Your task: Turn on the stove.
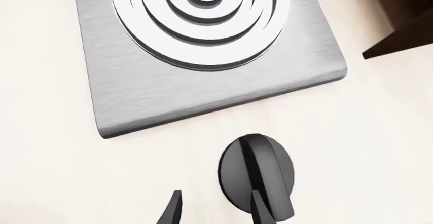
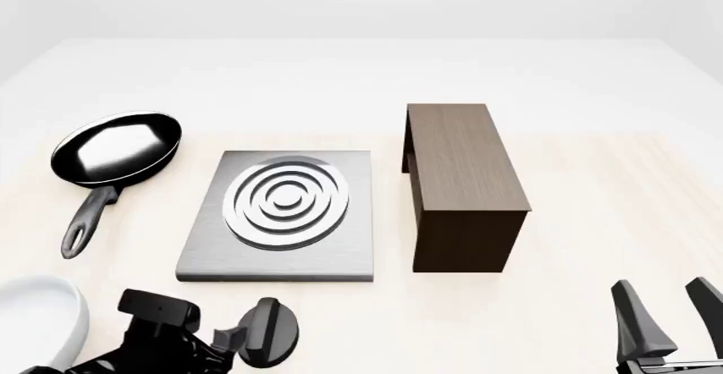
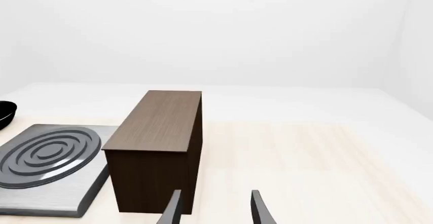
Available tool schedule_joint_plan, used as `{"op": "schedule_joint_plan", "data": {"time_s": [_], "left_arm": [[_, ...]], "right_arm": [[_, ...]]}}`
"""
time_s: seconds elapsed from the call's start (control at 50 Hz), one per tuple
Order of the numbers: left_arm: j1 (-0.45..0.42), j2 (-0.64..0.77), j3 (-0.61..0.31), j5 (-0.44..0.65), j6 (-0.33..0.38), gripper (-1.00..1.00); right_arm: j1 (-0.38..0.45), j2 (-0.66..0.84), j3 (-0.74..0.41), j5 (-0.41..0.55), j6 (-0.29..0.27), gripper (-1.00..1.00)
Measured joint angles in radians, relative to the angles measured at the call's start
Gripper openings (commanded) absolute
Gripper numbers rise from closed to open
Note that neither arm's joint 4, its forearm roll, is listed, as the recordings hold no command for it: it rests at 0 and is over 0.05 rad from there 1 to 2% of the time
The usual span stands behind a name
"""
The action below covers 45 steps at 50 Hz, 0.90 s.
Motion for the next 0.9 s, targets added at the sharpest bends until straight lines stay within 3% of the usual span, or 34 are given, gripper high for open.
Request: {"op": "schedule_joint_plan", "data": {"time_s": [0.9], "left_arm": [[-0.077, 0.104, -0.002, -0.088, -0.068, 1.0]], "right_arm": [[0.0, 0.0, 0.0, 0.0, 0.0, 1.0]]}}
